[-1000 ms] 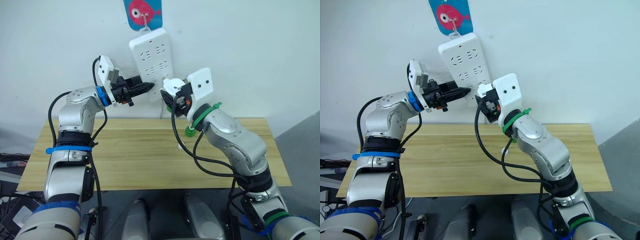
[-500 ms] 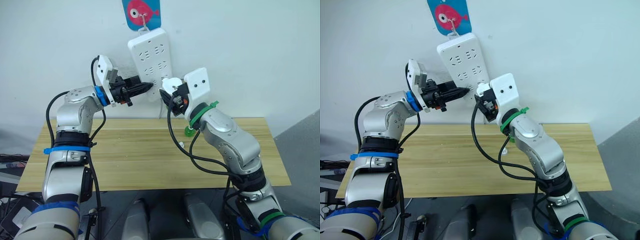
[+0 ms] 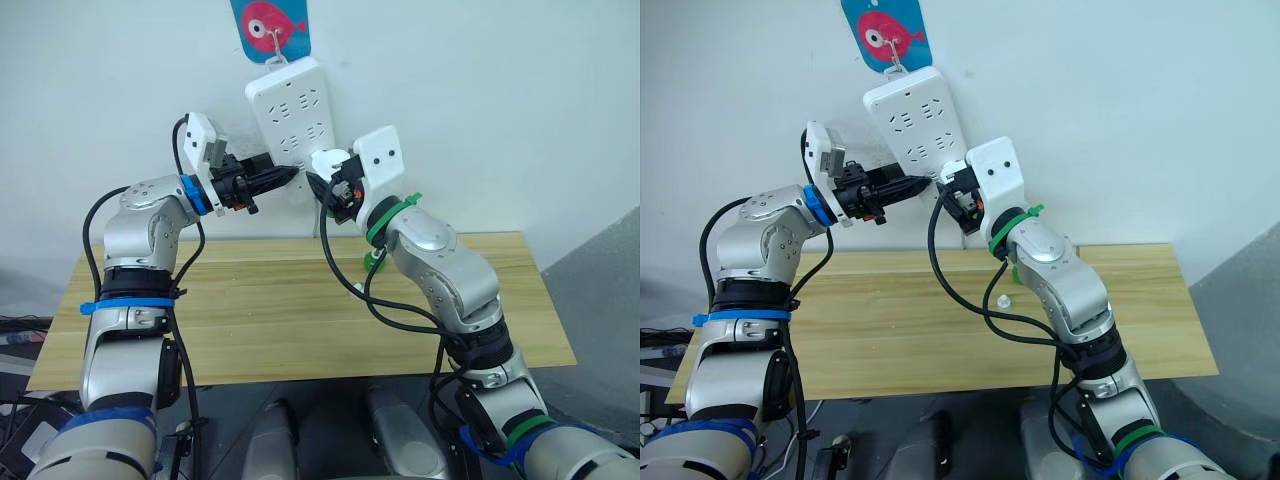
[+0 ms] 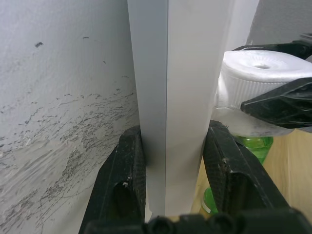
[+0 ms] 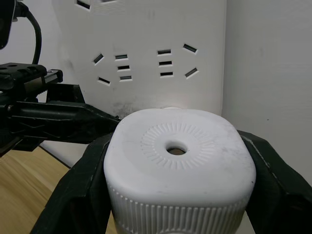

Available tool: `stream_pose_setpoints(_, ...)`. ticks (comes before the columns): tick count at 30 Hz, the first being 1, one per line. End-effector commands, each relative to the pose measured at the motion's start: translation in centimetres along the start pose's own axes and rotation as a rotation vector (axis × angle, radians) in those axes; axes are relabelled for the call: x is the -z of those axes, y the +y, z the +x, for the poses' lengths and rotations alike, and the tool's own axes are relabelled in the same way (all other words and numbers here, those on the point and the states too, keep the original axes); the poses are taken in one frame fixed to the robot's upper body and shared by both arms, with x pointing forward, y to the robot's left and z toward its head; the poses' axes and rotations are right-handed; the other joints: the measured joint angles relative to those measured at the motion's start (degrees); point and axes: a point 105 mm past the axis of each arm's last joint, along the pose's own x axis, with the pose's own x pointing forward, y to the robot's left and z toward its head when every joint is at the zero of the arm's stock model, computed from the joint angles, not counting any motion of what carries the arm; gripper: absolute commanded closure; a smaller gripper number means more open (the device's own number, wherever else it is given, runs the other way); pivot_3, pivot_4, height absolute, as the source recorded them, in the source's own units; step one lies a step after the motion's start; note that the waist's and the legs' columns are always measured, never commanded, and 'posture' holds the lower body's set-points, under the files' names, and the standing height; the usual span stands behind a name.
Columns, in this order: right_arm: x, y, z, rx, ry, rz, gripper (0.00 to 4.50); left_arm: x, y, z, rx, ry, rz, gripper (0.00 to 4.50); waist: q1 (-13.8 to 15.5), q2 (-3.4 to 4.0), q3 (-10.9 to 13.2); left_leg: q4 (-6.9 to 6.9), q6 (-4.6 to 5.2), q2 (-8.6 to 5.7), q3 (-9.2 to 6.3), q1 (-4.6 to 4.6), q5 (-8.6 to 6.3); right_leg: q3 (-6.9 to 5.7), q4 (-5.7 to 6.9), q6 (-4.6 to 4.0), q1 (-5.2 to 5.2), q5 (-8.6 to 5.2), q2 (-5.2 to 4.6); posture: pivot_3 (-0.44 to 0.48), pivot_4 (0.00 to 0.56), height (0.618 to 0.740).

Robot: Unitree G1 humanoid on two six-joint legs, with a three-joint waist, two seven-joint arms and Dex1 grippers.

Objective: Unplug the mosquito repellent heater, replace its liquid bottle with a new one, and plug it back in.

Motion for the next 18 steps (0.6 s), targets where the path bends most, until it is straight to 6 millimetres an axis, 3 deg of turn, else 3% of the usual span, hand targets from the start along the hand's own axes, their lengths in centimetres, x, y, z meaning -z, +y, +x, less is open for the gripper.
stream_pose_setpoints(1,-1.2,0.4,1.0,-0.014,-0.039,0.004,1.45,-1.0,-1.0,0.9,0.046,-0.026,0.019,3.12,-0.1,0.00,0.0,0.00,0.00,0.01,0.00,0.02,0.02,0.01,0.01,-0.01,0.00,0.02,0.01,-0.212,0.216,0.725)
stream_pose_setpoints(8,-0.9,0.6,1.0,-0.039,-0.027,0.015,1.45,-0.9,-0.5,0.5,0.016,-0.027,0.020,3.12,-0.1,0.00,0.0,0.00,0.01,0.08,0.00,0.08,0.14,0.03,0.05,-0.03,0.01,0.07,0.14,-0.214,0.214,0.725)
stream_pose_setpoints(10,-1.0,0.3,0.6,-0.029,-0.034,0.015,0.73,-0.9,-0.3,0.4,0.006,-0.026,0.023,3.12,-0.1,0.00,0.0,-0.01,0.00,0.08,0.00,0.07,0.14,0.04,0.05,-0.03,0.01,0.07,0.14,-0.214,0.214,0.725)
stream_pose_setpoints(13,-0.9,-0.1,-0.1,-0.017,-0.029,0.002,0.00,-0.9,0.1,0.2,-0.015,-0.030,0.028,3.13,0.1,0.00,0.0,-0.15,0.00,0.06,-0.04,0.03,0.14,-0.01,0.00,-0.03,-0.02,0.08,0.13,-0.214,0.214,0.725)
stream_pose_setpoints(18,-1.4,0.2,-2.6,-0.024,-0.043,-0.016,0.00,-1.1,0.9,-0.2,-0.067,-0.052,0.024,3.13,0.2,0.00,0.0,-0.21,0.00,-0.01,-0.05,-0.09,0.14,-0.06,-0.19,-0.03,-0.04,0.07,-0.07,-0.210,0.216,0.725)
